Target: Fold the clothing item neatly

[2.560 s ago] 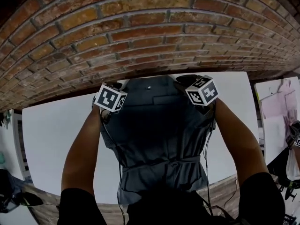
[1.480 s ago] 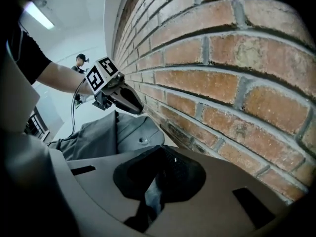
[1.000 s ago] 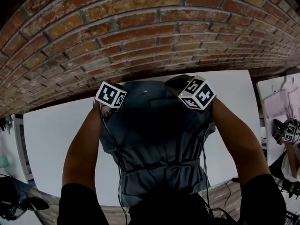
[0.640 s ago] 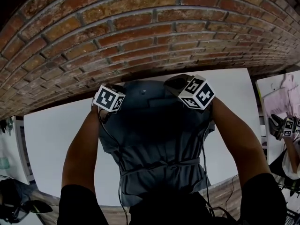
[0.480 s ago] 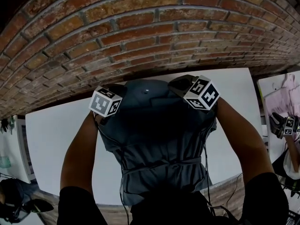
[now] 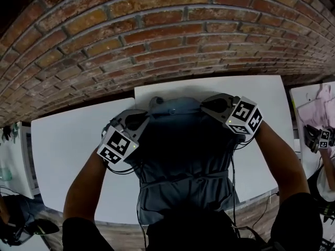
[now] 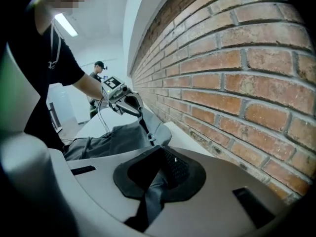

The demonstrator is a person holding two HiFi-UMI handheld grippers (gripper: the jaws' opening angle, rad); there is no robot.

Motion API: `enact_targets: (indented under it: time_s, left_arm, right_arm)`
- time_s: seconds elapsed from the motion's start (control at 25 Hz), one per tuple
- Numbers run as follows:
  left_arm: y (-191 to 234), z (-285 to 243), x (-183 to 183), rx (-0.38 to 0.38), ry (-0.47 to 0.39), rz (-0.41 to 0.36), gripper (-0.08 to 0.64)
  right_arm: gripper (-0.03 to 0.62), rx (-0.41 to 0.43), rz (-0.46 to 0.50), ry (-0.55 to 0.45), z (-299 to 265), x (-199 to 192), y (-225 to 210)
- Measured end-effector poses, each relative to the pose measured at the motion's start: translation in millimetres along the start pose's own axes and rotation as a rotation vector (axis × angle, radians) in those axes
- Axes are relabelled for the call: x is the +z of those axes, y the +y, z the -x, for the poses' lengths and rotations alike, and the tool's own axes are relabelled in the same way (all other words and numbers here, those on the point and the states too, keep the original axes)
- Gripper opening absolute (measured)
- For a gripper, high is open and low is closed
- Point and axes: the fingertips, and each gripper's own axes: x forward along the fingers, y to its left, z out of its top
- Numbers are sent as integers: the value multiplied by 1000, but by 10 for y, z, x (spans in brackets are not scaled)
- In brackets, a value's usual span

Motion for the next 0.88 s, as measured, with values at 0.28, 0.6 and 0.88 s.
enact_targets:
  time_s: [0.28, 0.6, 0.88]
  left_arm:
    - [-600, -7, -451, -96, 109, -272, 18]
    - [-952, -21, -990, -253, 265, -303, 152]
    - [-682, 322, -935, -172, 209, -84, 187]
  right_arm:
    - [19, 86, 39, 171, -24, -480, 389]
    - [109, 134, -74, 327, -57, -1004, 591]
    - [110, 43, -160, 242, 278, -826, 427]
